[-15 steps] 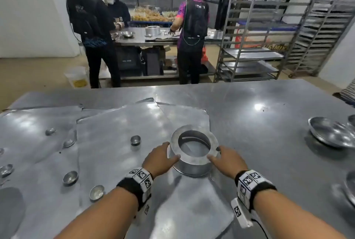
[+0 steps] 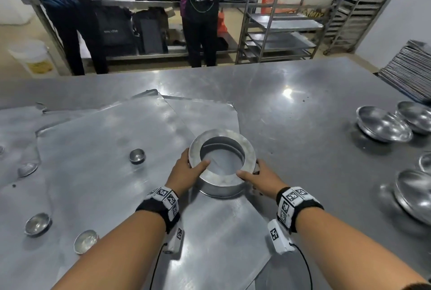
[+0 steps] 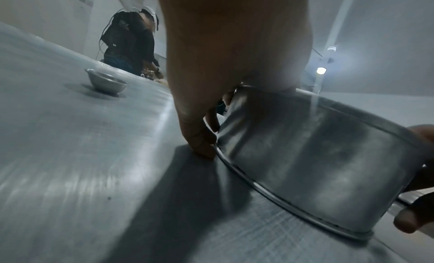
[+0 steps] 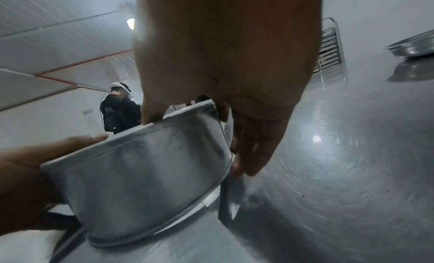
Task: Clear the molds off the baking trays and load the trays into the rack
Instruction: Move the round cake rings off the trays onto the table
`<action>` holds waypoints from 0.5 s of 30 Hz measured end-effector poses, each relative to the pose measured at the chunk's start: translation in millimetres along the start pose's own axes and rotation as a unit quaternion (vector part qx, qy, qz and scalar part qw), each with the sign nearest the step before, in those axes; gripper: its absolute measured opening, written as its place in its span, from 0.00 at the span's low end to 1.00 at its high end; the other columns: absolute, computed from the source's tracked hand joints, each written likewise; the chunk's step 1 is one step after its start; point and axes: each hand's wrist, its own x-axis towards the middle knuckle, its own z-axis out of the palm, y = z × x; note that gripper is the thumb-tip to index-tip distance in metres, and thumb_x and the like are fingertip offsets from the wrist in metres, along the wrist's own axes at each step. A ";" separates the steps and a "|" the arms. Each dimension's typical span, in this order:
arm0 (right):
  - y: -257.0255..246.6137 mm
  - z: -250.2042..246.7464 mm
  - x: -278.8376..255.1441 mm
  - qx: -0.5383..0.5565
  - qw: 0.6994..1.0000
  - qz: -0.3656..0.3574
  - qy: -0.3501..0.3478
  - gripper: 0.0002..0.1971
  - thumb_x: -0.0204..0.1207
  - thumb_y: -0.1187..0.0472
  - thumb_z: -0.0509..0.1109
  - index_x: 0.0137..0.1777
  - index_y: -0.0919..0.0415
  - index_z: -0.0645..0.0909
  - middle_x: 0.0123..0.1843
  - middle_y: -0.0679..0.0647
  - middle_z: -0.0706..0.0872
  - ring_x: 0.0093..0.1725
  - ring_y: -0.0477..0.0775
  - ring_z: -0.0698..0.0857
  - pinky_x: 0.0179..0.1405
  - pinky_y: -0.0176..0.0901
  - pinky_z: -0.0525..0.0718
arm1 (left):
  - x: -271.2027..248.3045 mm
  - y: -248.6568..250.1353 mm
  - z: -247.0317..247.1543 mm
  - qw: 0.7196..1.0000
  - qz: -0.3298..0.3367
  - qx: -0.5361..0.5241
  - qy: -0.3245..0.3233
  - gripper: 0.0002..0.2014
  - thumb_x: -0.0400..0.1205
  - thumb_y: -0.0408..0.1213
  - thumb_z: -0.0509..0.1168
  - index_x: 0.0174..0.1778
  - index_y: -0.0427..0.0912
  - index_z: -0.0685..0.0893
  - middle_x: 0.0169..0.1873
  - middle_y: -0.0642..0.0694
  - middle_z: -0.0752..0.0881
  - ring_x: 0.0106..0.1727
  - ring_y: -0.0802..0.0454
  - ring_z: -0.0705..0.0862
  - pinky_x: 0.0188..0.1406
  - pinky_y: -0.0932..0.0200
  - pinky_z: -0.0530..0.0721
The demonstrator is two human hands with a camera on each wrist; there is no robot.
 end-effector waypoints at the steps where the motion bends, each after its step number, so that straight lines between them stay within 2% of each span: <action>1: -0.3 -0.9 1.9 -0.005 1.000 -0.002 0.001 0.36 0.69 0.36 0.78 0.74 0.41 0.67 0.58 0.43 0.84 0.56 0.50 0.86 0.45 0.43 0.84 | -1.8 1.1 0.1 1.000 0.002 -0.007 0.000 0.32 0.79 0.55 0.73 0.77 0.54 0.72 0.62 0.61 0.82 0.57 0.62 0.82 0.47 0.74 0.75; 3: -1.7 -2.9 6.5 -0.003 1.000 -0.005 0.006 0.36 0.71 0.37 0.77 0.75 0.42 0.67 0.56 0.45 0.86 0.52 0.51 0.89 0.41 0.43 0.84 | -6.5 2.1 -0.2 1.000 0.004 -0.017 0.008 0.32 0.79 0.56 0.74 0.77 0.56 0.72 0.61 0.63 0.83 0.57 0.65 0.83 0.48 0.74 0.76; 6: -7.2 -7.2 9.6 0.003 0.999 -0.026 0.018 0.31 0.74 0.40 0.76 0.72 0.45 0.68 0.51 0.51 0.89 0.44 0.53 0.91 0.35 0.45 0.88 | -18.1 1.5 -1.8 0.999 0.008 -0.021 0.026 0.32 0.76 0.59 0.74 0.76 0.60 0.74 0.62 0.65 0.85 0.61 0.67 0.83 0.53 0.69 0.78; 9: -14.9 -10.4 10.1 -0.001 0.998 -0.058 0.012 0.28 0.75 0.41 0.75 0.69 0.48 0.69 0.48 0.53 0.89 0.41 0.54 0.92 0.35 0.47 0.91 | -34.2 6.0 -4.0 0.998 0.017 -0.002 0.063 0.30 0.76 0.58 0.75 0.74 0.63 0.74 0.58 0.68 0.85 0.50 0.77 0.83 0.47 0.74 0.79; 10: -16.1 -11.0 11.8 -0.002 0.997 -0.072 0.010 0.28 0.75 0.40 0.75 0.69 0.48 0.69 0.49 0.53 0.89 0.41 0.53 0.91 0.37 0.48 0.91 | -39.1 8.7 -4.6 0.997 0.021 0.000 0.075 0.30 0.76 0.57 0.76 0.74 0.64 0.74 0.56 0.68 0.85 0.48 0.77 0.84 0.47 0.73 0.81; 12: -19.8 -13.3 12.5 -0.002 0.995 -0.097 0.012 0.29 0.74 0.37 0.74 0.68 0.47 0.68 0.48 0.52 0.89 0.43 0.53 0.91 0.43 0.55 0.92 | -47.2 13.1 -4.8 0.994 0.033 0.015 0.101 0.32 0.75 0.57 0.76 0.74 0.64 0.73 0.56 0.68 0.85 0.52 0.72 0.84 0.51 0.68 0.83; 15: -27.1 -20.1 11.5 0.029 0.991 -0.125 0.026 0.28 0.69 0.25 0.67 0.60 0.41 0.69 0.48 0.49 0.89 0.46 0.54 0.90 0.52 0.63 0.90 | -55.4 21.6 -5.7 0.991 0.035 0.001 0.130 0.35 0.74 0.60 0.76 0.76 0.58 0.72 0.59 0.61 0.85 0.55 0.70 0.83 0.47 0.73 0.81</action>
